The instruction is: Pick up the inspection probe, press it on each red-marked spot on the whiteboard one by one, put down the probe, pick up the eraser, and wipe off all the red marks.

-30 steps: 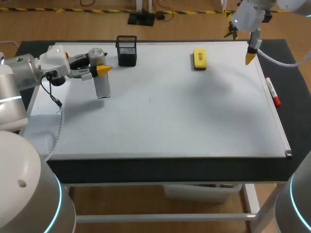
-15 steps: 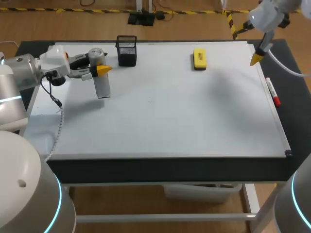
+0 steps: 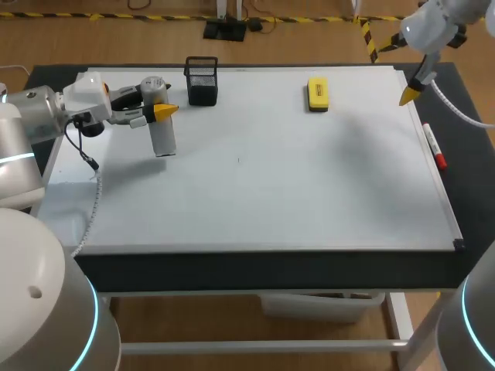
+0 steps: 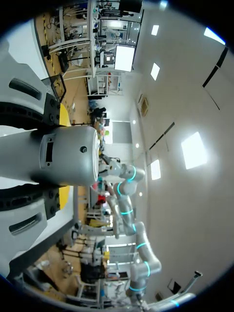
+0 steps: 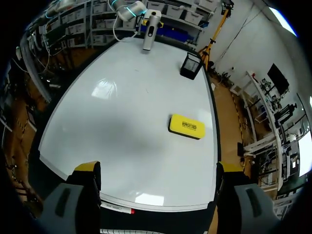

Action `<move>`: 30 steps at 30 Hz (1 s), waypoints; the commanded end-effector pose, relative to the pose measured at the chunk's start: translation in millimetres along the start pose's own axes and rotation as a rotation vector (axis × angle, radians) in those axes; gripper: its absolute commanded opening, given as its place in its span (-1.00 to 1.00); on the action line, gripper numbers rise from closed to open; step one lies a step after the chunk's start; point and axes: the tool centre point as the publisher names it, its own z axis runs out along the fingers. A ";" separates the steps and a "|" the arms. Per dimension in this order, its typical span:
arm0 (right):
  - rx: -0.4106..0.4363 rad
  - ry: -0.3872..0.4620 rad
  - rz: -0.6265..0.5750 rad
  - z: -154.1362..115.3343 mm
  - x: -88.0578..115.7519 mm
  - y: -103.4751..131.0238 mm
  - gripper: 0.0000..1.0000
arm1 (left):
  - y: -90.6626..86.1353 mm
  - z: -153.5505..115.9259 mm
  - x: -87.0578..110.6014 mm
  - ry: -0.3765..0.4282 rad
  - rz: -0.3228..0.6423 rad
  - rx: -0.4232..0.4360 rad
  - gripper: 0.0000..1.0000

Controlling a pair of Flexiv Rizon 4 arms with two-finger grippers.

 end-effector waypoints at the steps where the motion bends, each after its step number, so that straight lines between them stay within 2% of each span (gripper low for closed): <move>1: 0.004 0.002 -0.001 -1.0 0.4 -0.3 1.00 | -0.6 0.7 0.0 -0.002 0.001 0.001 -1.00; 7: 0.004 0.002 -0.001 -1.0 0.4 -0.3 1.00 | -0.7 0.4 0.1 0.007 -0.004 -0.010 -1.00; 10: 0.004 0.002 -0.001 -1.0 0.4 -0.3 1.00 | -3.0 2.9 -6.3 0.021 -0.014 -0.007 -1.00; 15: 0.004 0.002 -0.001 -1.0 0.4 -0.3 1.00 | -12.6 13.4 -20.9 0.090 -0.029 0.019 -1.00; 21: 0.004 0.002 -0.001 -1.0 0.4 -0.3 1.00 | -26.5 30.7 -53.4 0.131 -0.059 0.034 -1.00; 30: 0.004 0.002 -0.001 -1.0 0.4 -0.3 1.00 | -64.6 66.1 -93.1 0.205 -0.043 0.028 -1.00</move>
